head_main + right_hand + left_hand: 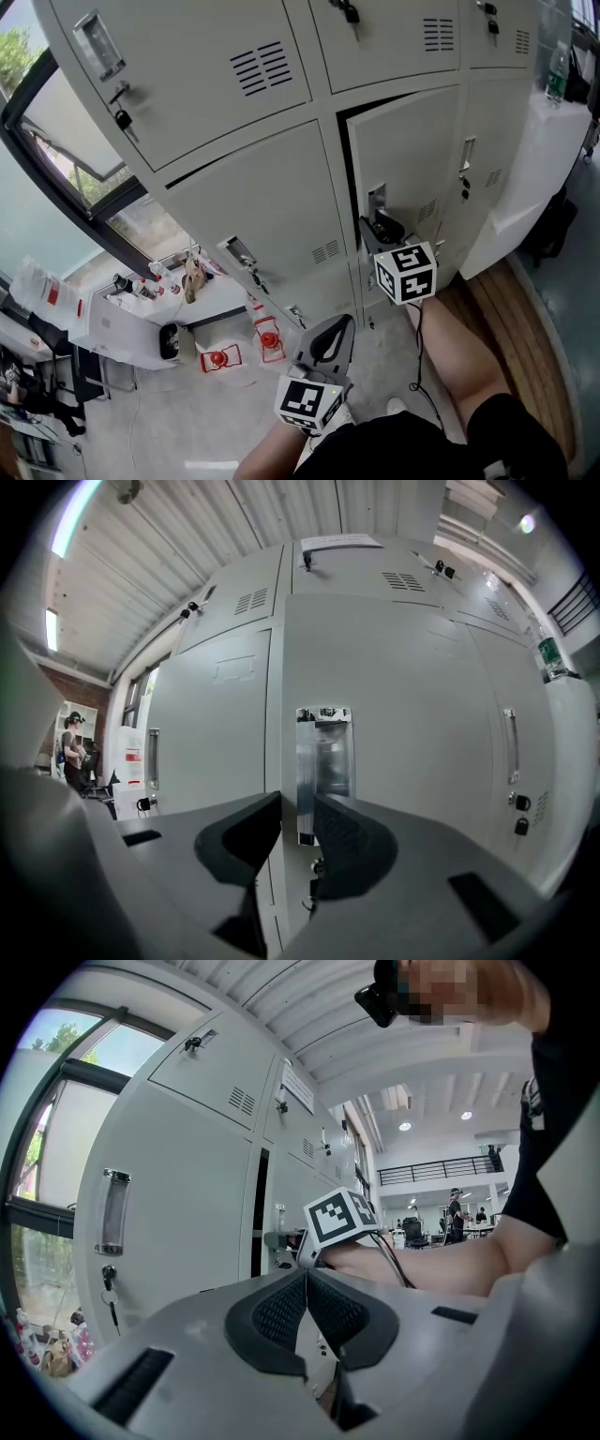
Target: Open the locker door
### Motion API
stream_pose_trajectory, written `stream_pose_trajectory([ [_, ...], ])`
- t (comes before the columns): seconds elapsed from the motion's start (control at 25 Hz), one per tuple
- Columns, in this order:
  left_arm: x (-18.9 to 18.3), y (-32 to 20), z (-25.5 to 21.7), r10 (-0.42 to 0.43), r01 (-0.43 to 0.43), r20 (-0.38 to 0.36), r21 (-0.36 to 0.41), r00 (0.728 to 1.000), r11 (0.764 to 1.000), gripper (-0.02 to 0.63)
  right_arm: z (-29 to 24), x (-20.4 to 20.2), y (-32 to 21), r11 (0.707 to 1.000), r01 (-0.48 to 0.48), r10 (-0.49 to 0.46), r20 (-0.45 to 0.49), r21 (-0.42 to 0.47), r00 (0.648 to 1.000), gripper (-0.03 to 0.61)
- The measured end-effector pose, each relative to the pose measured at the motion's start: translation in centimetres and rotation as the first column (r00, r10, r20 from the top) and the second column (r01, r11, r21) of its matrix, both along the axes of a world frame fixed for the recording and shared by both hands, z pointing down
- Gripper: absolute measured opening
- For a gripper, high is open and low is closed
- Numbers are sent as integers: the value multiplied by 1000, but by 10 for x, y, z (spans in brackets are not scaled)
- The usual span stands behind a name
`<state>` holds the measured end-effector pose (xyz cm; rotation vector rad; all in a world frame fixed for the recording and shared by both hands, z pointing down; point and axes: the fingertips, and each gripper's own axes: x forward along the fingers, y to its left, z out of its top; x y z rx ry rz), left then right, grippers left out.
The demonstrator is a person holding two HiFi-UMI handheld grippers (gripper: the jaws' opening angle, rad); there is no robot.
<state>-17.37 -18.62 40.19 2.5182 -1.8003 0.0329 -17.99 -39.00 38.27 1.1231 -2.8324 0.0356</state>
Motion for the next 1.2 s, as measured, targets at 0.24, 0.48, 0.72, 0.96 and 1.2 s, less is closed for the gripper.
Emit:
stream_pose_trajectory([
  [0.24, 13, -3, 0, 21, -21, -17, -2, 1000, 1000, 17, 0, 15, 14, 999, 37, -37, 0, 11, 999, 161],
  [0.48, 31, -8, -2, 62, -62, -25, 7, 998, 998, 17, -1, 36, 31, 997, 75, -75, 3, 33, 997, 164],
  [0.72, 52, -14, -4, 112, -111, -33, 17, 993, 994, 17, -1, 62, 45, 996, 85, -85, 3, 36, 996, 169],
  [0.96, 71, -19, -2, 165, -166, -34, 1, 986, 986, 17, -2, 92, 58, 994, 97, -98, 17, 43, 995, 176],
  [1.2, 79, -24, -2, 191, -191, -24, -23, 981, 981, 17, -3, 117, 67, 991, 107, -109, 30, 77, 994, 178],
])
